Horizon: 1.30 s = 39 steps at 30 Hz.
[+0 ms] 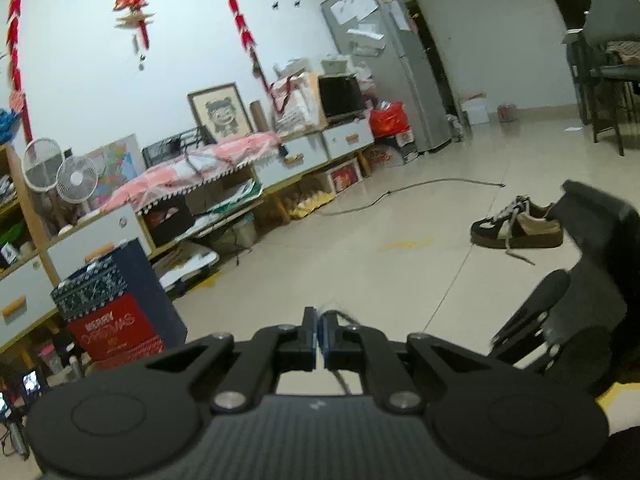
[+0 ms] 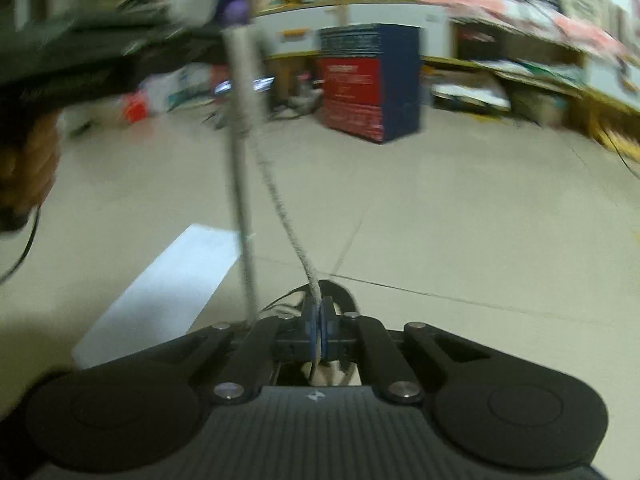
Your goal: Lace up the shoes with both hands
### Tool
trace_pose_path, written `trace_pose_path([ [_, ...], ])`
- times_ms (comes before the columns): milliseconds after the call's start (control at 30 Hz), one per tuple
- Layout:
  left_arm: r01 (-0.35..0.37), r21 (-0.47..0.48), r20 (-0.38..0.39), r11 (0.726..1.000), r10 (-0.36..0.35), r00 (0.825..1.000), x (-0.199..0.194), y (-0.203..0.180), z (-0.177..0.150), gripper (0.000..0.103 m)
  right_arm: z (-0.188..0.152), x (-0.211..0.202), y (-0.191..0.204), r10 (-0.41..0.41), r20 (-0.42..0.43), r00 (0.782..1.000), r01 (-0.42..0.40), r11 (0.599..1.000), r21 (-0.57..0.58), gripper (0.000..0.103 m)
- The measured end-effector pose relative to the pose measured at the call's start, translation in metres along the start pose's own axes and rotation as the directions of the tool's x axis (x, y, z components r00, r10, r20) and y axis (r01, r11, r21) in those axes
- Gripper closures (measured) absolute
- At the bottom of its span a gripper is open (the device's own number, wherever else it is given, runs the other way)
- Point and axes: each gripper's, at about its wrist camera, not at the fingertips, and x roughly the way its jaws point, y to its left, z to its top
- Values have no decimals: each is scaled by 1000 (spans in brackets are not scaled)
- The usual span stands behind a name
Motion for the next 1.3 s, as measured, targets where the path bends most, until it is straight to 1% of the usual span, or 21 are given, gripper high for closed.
trace_pose_path([
  [67,-6,-2,-30,1000,6,1000,7,4,-3,96,-3,1,-15,10,-14,1000,-8,992,124,101],
  [133,-12,-9,-57,1000,12,998,14,8,-7,96,-7,1,-22,24,-35,999,-17,985,172,101],
  [233,-19,-12,-86,1000,18,996,19,10,-12,96,-13,2,-24,31,-61,998,-18,980,199,101],
  [300,-11,-14,-89,1000,10,996,17,10,-13,96,-18,6,-28,32,-83,996,-13,975,220,101],
  [467,-3,-2,-75,1000,3,997,13,5,-10,96,-31,11,-36,54,-119,991,-18,959,284,101],
  [567,0,-18,-69,1000,-2,998,12,6,-9,96,-38,14,-36,50,-133,990,-9,957,290,101],
  [700,9,-13,-62,1000,-10,998,11,4,-8,96,-43,14,-41,70,-129,989,-22,940,340,101],
  [800,5,0,-65,1000,-5,998,13,2,-8,96,-40,13,-43,22,-110,994,18,937,348,101],
  [833,2,3,-72,1000,-2,997,17,1,-7,96,-40,9,-46,6,-90,996,29,924,381,101],
  [867,-1,7,-81,1000,1,997,20,1,-7,92,-40,5,-53,3,-63,998,26,895,445,101],
  [900,11,49,-143,999,-4,990,32,-1,-10,69,-40,0,-61,2,-35,999,16,856,517,101],
  [933,24,90,-205,996,-5,979,43,-3,-13,37,-41,-6,-69,0,-7,1000,4,811,585,101],
  [967,41,130,-267,991,-5,964,55,-5,-16,25,-41,-11,-78,-12,19,1000,-3,759,651,101],
  [1000,60,169,-327,984,-1,945,66,-7,-19,20,-41,-17,-87,-31,33,999,-1,721,693,101],
  [1033,74,198,-383,977,8,924,72,-9,-26,24,-41,-22,-94,-50,42,998,4,690,724,101],
  [1100,119,121,-406,985,-61,912,60,-6,-36,26,-42,-28,-108,-58,50,997,0,646,763,101],
  [1167,163,44,-423,986,-130,897,48,-2,-45,26,-46,-30,-115,-68,46,997,7,625,781,101],
  [1200,179,23,-422,984,-153,894,39,-4,-47,32,-49,-31,-117,-78,39,996,18,620,784,101],
  [1233,196,2,-420,981,-177,890,31,-5,-49,46,-52,-32,-118,-86,33,996,26,611,791,101],
  [1267,232,16,-411,972,-206,888,28,-12,-48,55,-55,-33,-120,-82,33,996,22,596,803,101],
  [1300,268,30,-402,963,-234,885,25,-18,-46,72,-57,-32,-121,-69,41,997,7,583,813,101],
])
